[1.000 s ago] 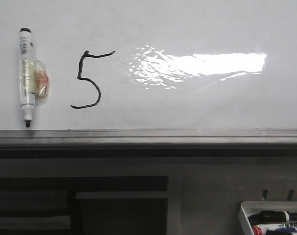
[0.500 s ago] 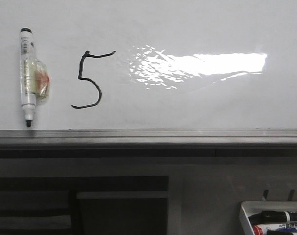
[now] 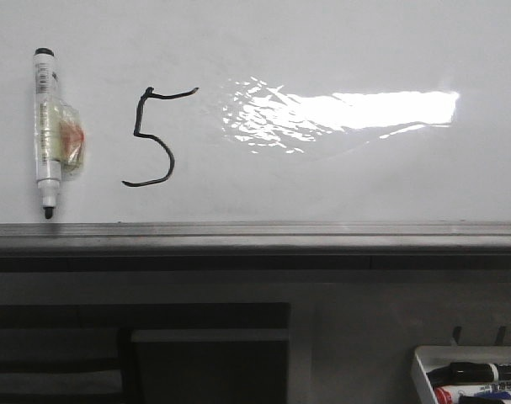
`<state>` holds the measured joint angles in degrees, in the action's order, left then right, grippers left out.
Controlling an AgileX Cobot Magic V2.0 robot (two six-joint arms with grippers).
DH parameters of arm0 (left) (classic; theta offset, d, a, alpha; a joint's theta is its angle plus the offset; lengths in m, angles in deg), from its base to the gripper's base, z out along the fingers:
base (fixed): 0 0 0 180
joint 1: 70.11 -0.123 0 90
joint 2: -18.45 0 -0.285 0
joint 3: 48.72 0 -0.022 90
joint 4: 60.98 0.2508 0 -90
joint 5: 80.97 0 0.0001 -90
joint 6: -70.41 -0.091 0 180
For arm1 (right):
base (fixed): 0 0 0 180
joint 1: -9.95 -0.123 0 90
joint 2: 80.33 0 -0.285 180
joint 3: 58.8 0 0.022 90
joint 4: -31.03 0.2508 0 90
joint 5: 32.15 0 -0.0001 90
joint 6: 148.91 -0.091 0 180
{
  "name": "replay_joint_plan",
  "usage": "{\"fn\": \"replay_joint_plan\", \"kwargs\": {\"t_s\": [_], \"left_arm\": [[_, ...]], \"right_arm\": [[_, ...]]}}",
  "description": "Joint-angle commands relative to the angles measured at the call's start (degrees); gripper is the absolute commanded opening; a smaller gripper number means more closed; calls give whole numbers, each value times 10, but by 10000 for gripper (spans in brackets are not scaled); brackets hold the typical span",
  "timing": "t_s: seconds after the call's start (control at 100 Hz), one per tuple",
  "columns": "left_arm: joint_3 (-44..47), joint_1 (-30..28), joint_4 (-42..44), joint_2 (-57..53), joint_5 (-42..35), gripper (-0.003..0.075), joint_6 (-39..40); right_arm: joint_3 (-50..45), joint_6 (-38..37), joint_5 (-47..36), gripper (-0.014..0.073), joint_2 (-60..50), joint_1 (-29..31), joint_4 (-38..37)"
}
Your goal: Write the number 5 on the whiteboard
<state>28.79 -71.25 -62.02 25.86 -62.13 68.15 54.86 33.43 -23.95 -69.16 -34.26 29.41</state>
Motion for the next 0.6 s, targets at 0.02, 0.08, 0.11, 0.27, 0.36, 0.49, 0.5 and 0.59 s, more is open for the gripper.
{"fn": "replay_joint_plan", "kwargs": {"t_s": [0.02,0.08,0.11,0.27,0.36,0.49,0.5,0.59], "left_arm": [[9,-2,-1,-15,-41,-20,2],[9,-2,-1,-15,-41,-20,2],[9,-2,-1,-15,-41,-20,2],[9,-2,-1,-15,-41,-20,2],[9,-2,-1,-15,-41,-20,2],[9,-2,-1,-15,-41,-20,2],[9,-2,-1,-15,-41,-20,2],[9,-2,-1,-15,-41,-20,2]], "right_arm": [[14,2,-44,-61,6,2,-9],[14,2,-44,-61,6,2,-9],[14,2,-44,-61,6,2,-9],[13,2,-50,-61,6,15,-9],[13,2,-59,-61,6,45,-9],[13,2,-71,-61,6,119,-9],[13,2,-71,-61,6,124,-9],[13,2,-71,-61,6,194,-9]]}}
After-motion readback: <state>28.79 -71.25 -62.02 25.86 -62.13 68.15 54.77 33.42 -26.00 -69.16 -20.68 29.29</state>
